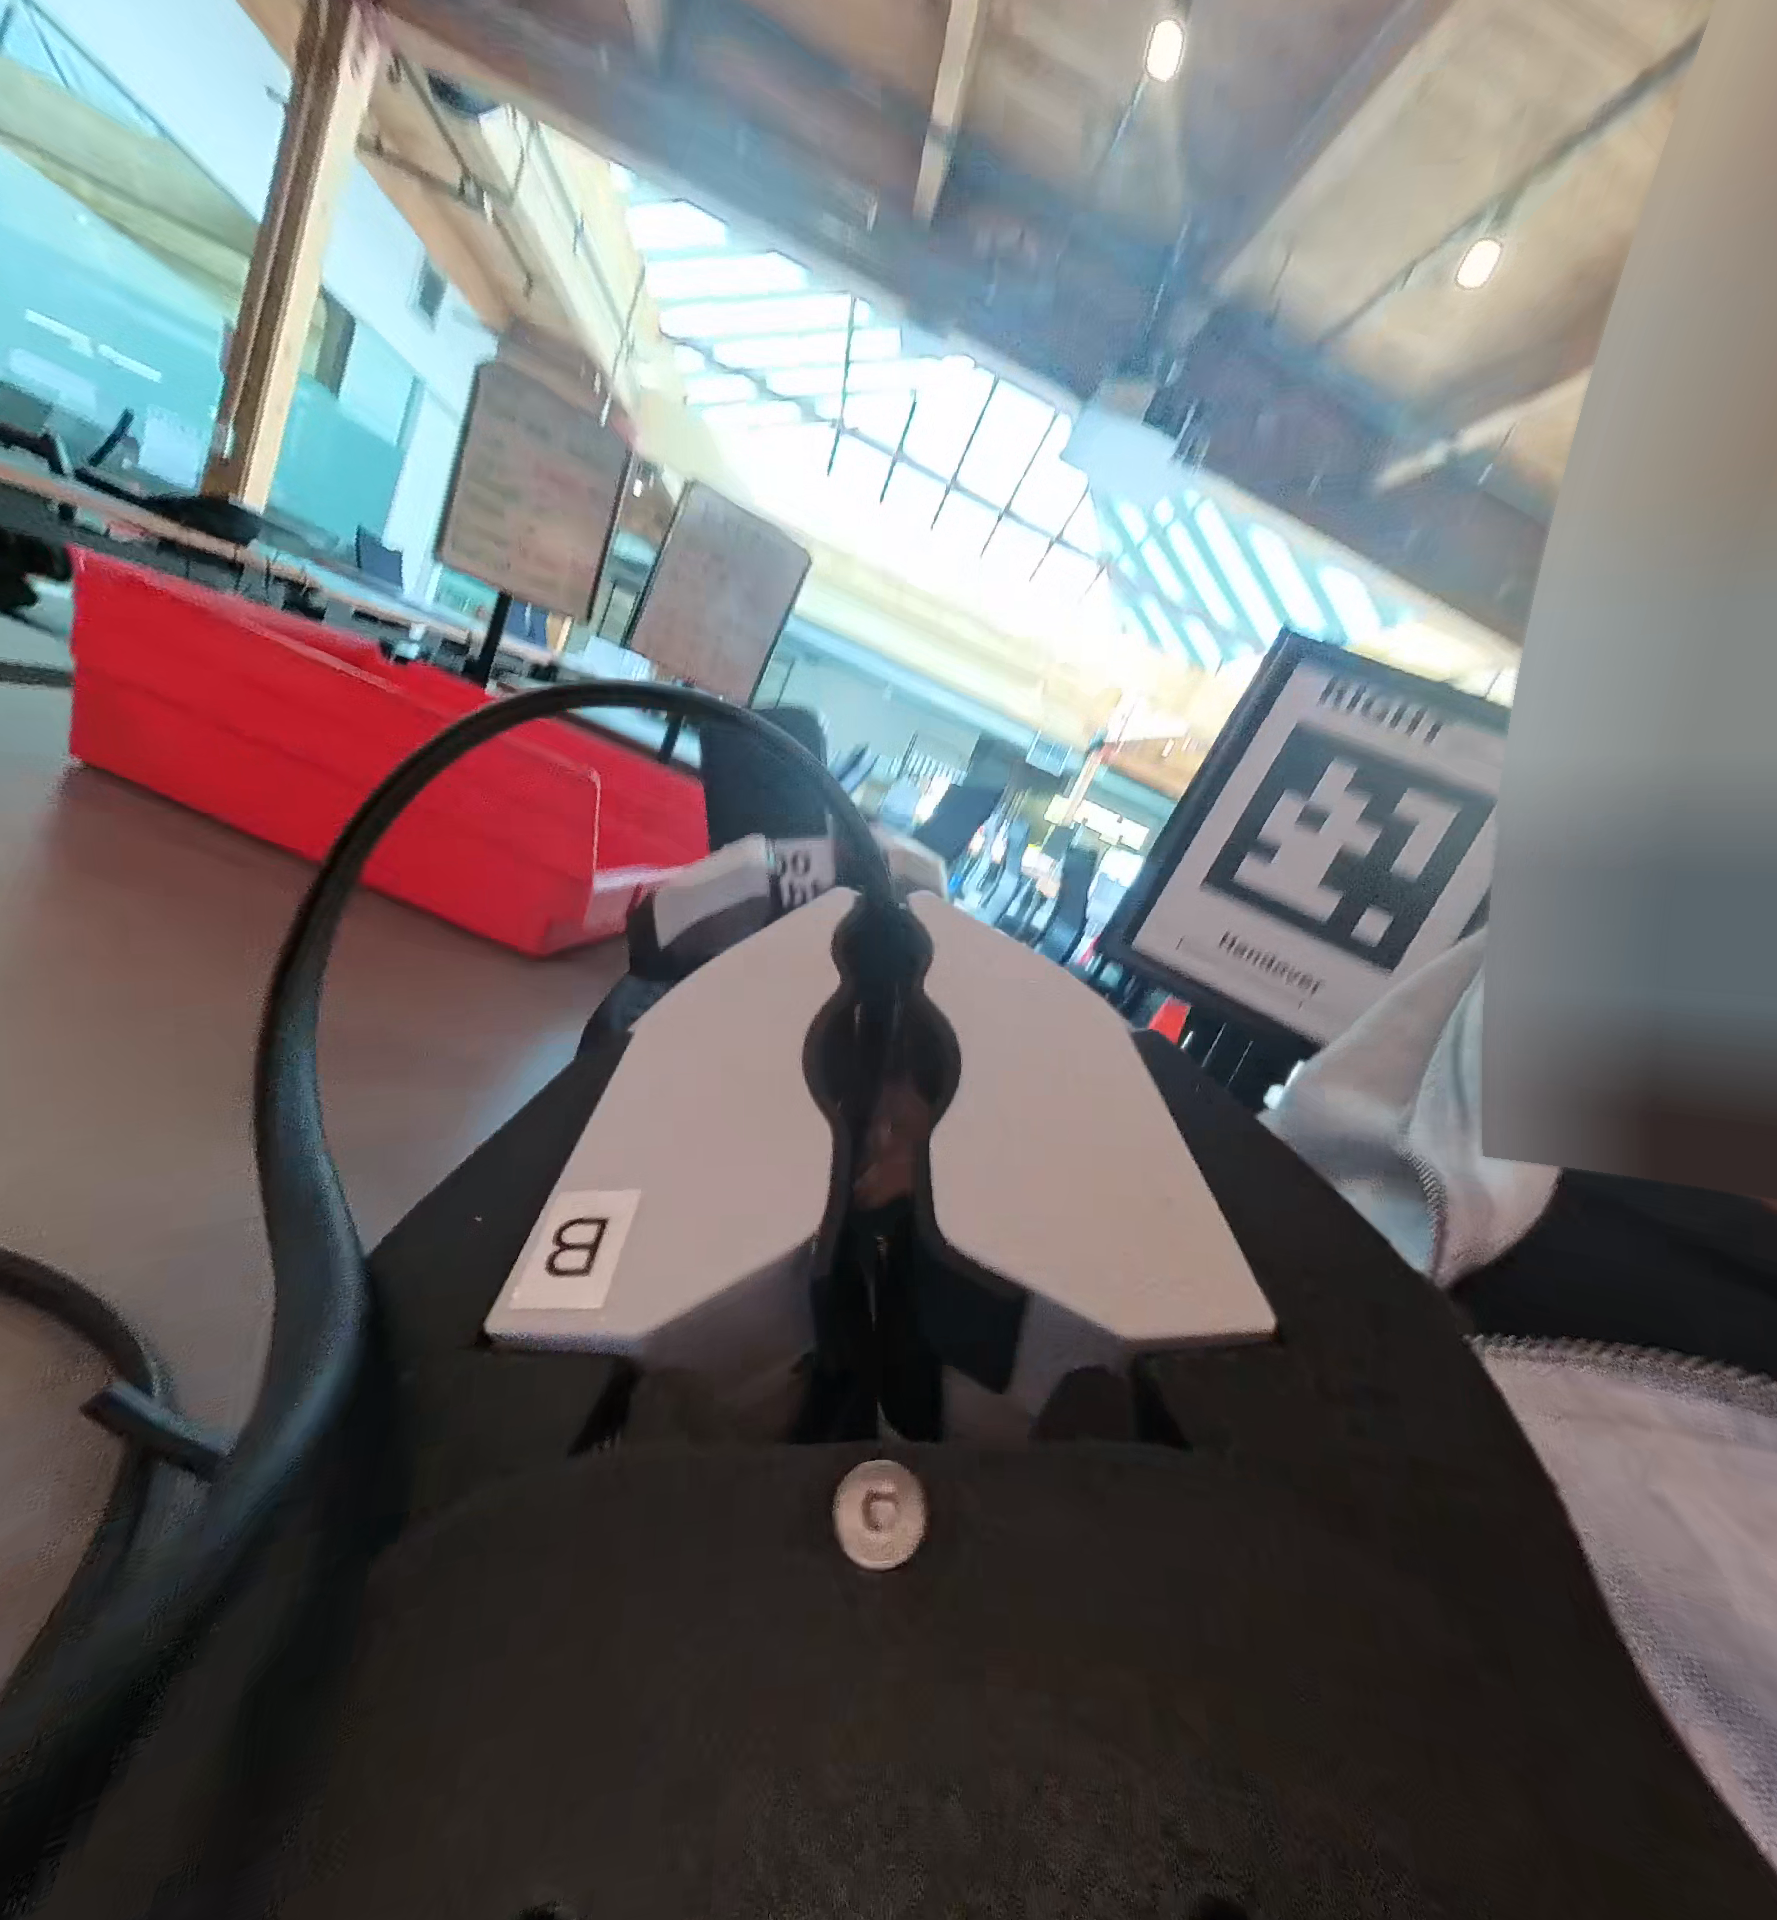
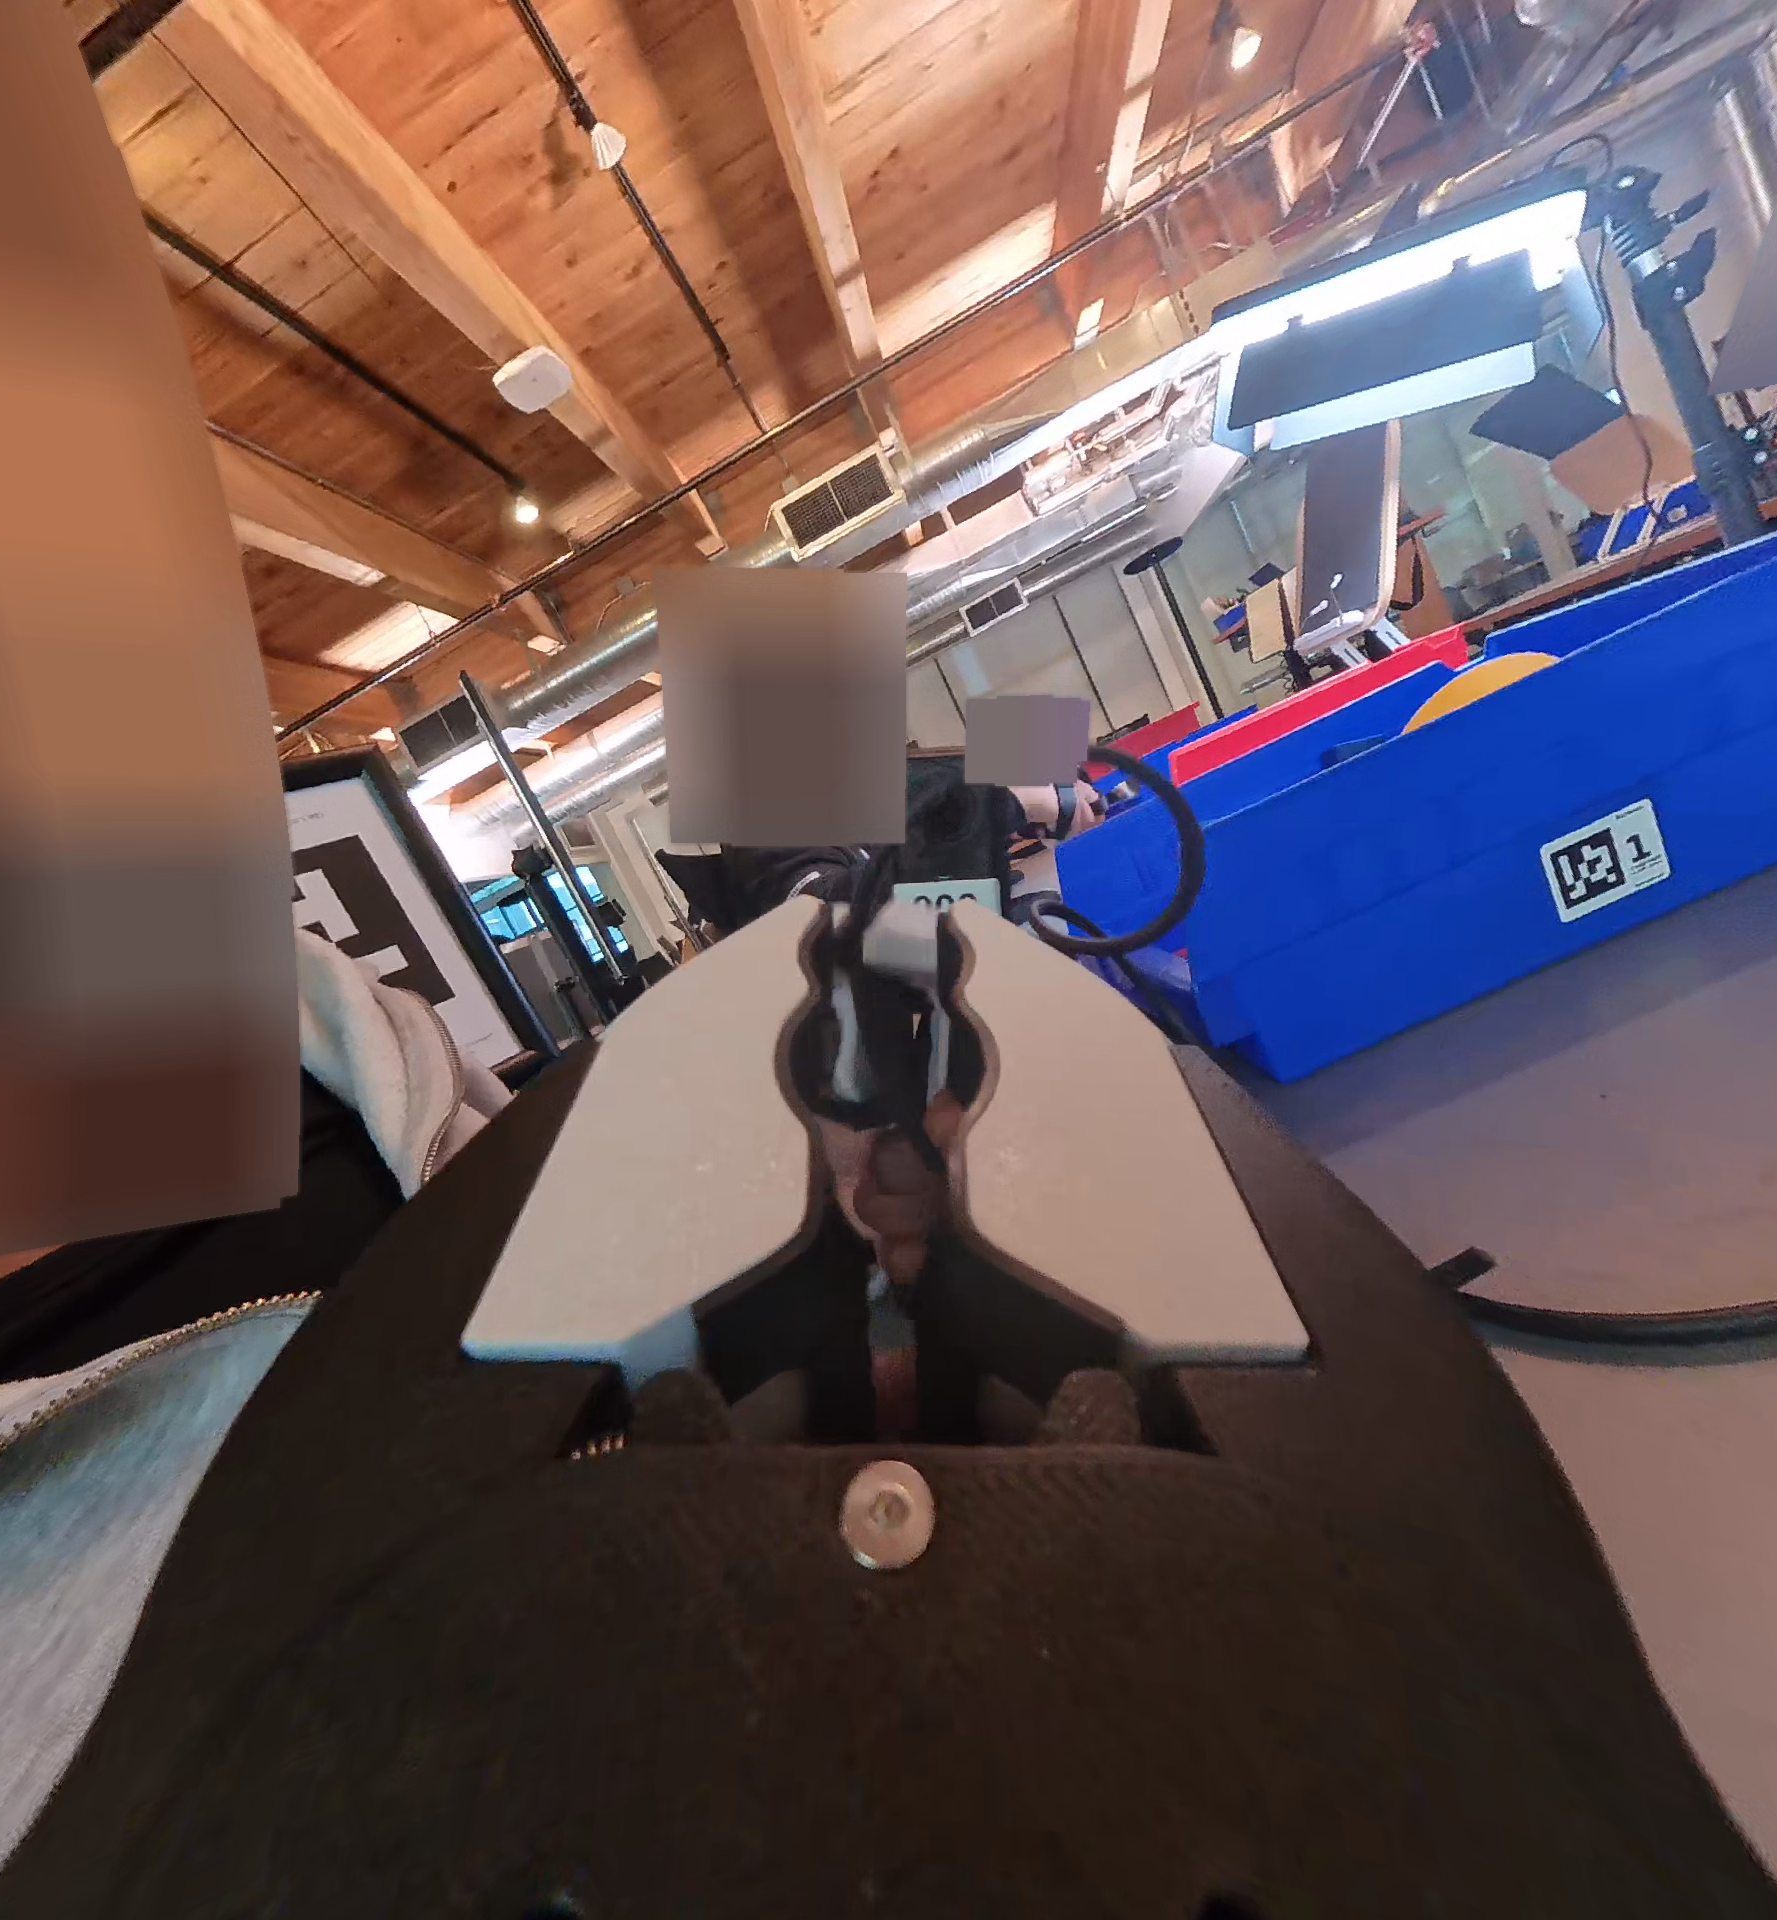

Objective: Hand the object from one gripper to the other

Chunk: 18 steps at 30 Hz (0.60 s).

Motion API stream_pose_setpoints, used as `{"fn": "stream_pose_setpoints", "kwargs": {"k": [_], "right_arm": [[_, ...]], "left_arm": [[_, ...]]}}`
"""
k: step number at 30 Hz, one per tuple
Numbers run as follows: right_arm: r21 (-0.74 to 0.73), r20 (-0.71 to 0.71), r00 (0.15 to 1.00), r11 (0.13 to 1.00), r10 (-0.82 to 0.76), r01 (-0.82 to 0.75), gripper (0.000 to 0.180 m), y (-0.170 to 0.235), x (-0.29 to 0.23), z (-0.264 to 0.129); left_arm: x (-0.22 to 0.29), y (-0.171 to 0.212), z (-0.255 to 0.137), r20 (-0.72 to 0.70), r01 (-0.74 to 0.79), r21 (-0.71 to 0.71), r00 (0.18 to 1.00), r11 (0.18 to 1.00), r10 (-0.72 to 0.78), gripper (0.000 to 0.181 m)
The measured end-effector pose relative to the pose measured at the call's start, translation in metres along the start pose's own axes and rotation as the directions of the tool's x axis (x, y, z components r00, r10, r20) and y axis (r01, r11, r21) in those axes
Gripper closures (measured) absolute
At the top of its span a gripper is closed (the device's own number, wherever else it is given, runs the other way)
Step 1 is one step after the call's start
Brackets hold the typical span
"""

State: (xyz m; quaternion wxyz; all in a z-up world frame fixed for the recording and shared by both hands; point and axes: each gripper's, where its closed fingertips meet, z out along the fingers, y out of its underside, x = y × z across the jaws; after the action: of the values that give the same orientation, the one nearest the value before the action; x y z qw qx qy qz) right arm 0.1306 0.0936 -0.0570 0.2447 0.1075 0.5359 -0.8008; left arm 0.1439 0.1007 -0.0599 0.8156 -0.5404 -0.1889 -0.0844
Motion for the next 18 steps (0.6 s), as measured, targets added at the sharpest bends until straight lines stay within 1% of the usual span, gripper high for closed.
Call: {"fn": "stream_pose_setpoints", "kwargs": {"k": [2,4,7,9,11,16,17,18], "right_arm": [[-0.024,0.000,1.000,0.999,0.021,-0.021,0.156,0.004,0.001,0.002],[-0.089,0.005,0.999,0.995,0.035,-0.034,0.154,0.016,0.000,0.006],[-0.214,0.006,1.000,0.977,0.006,-0.005,0.150,0.037,-0.001,0.012],[-0.237,0.020,1.000,0.971,-0.019,0.023,0.151,0.040,-0.005,0.014],[-0.222,0.017,1.000,0.975,-0.026,0.029,0.154,0.038,-0.004,0.013],[-0.237,0.032,0.998,0.969,-0.062,0.068,0.173,0.040,-0.007,0.013],[-0.238,0.032,0.997,0.968,-0.074,0.080,0.174,0.040,-0.007,0.013],[-0.233,0.033,0.996,0.968,-0.088,0.093,0.174,0.038,-0.008,0.012]], "left_arm": [[0.000,-0.014,-0.006,-0.027,0.060,0.089,0.998,0.994,-0.058,0.176],[-0.001,-0.018,-0.009,-0.042,0.089,0.122,0.996,0.989,-0.084,0.174],[0.000,-0.013,-0.005,-0.029,0.059,0.088,0.998,0.994,-0.056,0.176],[0.001,-0.010,-0.003,-0.027,0.040,0.071,0.999,0.997,-0.038,0.176],[0.002,-0.008,-0.002,-0.034,0.044,0.064,0.999,0.997,-0.042,0.177],[0.004,-0.003,0.001,-0.038,0.036,0.031,0.999,0.999,-0.034,0.176],[0.004,-0.003,0.001,-0.035,0.036,0.035,0.999,0.999,-0.035,0.176],[0.002,-0.004,0.001,-0.025,0.036,0.038,0.999,0.999,-0.035,0.171]]}}
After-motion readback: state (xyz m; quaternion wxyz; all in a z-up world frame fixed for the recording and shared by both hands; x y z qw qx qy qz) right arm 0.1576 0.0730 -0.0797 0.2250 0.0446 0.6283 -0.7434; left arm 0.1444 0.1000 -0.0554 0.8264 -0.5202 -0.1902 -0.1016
